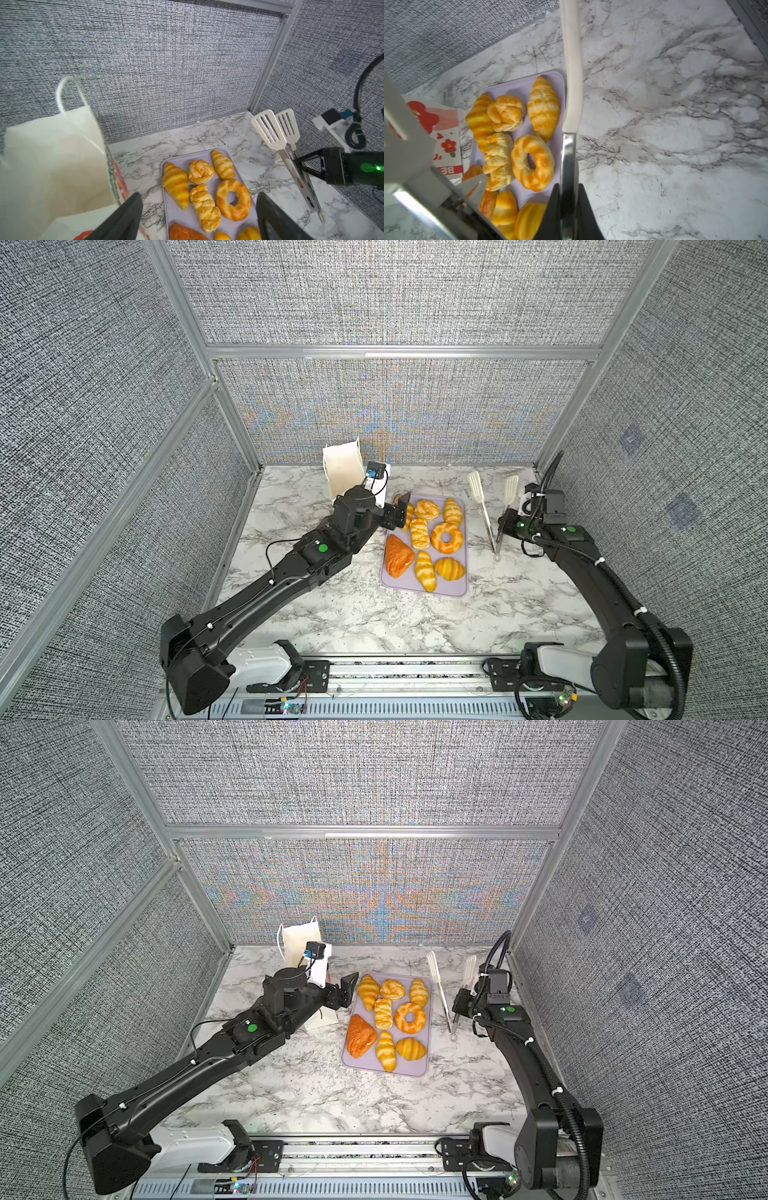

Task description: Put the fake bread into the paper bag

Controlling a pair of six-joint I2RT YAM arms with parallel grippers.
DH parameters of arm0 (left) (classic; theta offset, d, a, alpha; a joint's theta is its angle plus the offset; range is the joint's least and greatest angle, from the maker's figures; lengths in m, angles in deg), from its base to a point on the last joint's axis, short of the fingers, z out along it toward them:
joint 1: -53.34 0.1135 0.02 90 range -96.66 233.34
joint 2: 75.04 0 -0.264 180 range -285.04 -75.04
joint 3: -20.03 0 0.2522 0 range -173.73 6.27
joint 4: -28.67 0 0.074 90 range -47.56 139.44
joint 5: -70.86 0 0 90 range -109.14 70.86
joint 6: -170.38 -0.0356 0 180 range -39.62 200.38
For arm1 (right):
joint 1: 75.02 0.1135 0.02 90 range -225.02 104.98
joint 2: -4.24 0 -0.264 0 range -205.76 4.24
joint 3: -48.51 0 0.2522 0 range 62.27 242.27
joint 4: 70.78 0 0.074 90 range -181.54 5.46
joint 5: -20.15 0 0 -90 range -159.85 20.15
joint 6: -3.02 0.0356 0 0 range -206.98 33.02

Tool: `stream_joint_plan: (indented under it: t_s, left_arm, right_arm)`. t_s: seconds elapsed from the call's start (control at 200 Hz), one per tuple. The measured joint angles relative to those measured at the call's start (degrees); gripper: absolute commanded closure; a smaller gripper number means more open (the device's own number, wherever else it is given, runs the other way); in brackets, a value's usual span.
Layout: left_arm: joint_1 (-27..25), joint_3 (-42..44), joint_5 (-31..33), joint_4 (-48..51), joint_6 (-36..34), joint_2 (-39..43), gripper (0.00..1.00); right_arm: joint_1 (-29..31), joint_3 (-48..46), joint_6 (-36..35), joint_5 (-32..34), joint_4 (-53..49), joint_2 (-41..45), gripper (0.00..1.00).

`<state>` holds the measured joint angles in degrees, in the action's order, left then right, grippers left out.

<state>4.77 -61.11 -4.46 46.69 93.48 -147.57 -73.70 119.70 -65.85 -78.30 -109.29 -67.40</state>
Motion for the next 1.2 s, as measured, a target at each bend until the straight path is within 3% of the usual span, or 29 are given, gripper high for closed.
stream_joint_plan:
  t_s: [0.24, 0.595, 0.8, 1.201]
  left_arm:
    - [-0.4, -3.8, -10.5, -3.5, -1.3, -8.0, 0.01]
    - [2.7, -9.6, -28.2, -10.6, 2.3, -17.3, 0.01]
    - [6.5, -11.8, -39.3, -15.3, 7.1, -23.8, 0.03]
    - [7.8, -20.9, -50.1, -20.2, 11.4, -33.8, 0.10]
  right_arm:
    - [0.0, 5.2, -0.9, -9.9, -0.2, -3.5, 0.89]
    - [0.0, 8.7, 0.2, -22.6, 1.4, -5.4, 0.87]
    - [-0.7, 9.6, 0.2, -28.0, 1.9, -6.8, 0.87]
    - [-1.7, 11.7, 0.8, -35.5, 2.7, -10.7, 0.85]
